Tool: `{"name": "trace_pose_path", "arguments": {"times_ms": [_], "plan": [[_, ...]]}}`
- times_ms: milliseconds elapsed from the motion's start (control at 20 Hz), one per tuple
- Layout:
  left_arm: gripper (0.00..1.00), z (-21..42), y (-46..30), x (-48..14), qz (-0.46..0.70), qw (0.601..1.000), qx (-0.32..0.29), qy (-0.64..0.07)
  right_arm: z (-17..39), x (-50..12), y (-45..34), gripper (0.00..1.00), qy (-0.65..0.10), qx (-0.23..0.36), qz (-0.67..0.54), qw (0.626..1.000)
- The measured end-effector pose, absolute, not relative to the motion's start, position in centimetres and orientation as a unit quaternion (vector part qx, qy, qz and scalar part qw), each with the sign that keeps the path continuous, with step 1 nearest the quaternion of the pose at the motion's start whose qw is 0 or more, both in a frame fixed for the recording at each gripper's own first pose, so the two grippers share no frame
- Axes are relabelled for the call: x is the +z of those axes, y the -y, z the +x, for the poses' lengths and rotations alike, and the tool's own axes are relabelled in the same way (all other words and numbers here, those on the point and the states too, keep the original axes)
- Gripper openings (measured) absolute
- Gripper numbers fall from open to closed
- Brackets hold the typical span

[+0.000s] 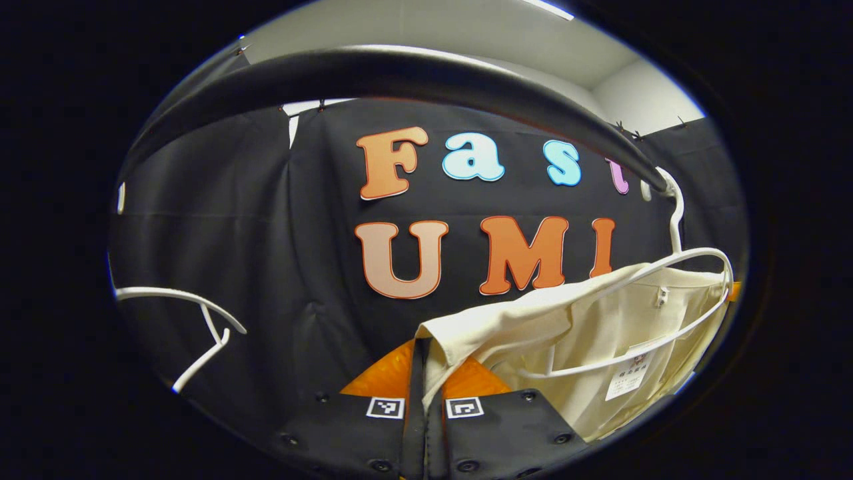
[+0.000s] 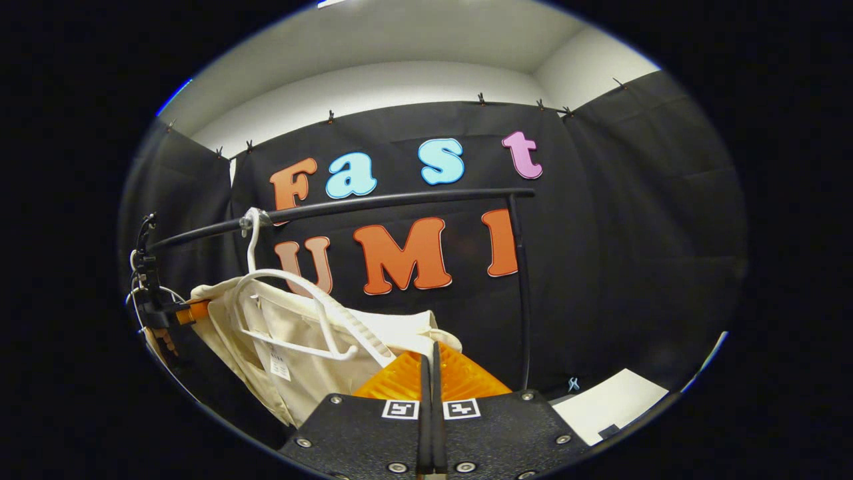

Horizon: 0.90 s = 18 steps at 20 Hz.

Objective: Grasp the clothes on the hanger with both hands and then place them into the laundry hamper below.

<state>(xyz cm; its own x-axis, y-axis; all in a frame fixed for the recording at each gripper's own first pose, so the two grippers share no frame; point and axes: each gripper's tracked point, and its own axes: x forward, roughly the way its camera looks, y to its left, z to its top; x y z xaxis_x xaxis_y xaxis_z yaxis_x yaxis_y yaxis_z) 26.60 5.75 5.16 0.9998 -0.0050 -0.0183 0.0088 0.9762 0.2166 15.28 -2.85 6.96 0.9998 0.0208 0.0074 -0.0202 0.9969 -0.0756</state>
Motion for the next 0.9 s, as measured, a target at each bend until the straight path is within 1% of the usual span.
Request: {"name": "trace_pose_path", "arguments": {"times_ms": [200,500,800,900], "plan": [[0.09,27.0,-6.0,4.4,0.111,0.994,-0.002,-0.018,15.2,6.0,2.8,0.0,0.007,0.022,-0.024,0.999],[0.08,26.8,-8.0,1.7,0.105,0.994,0.015,-0.042,15.2,1.3,2.8,0.0,-0.029,0.016,-0.015,0.999],[0.08,25.6,-9.4,-0.4,0.094,0.994,0.022,-0.06,14.8,0.2,1.8,0.0,-0.028,0.014,-0.016,0.999],[0.11,25.2,-9.8,-1.0,0.097,0.993,0.021,-0.063,14.7,-0.4,1.2,0.0,-0.032,0.012,-0.018,0.999]]}}
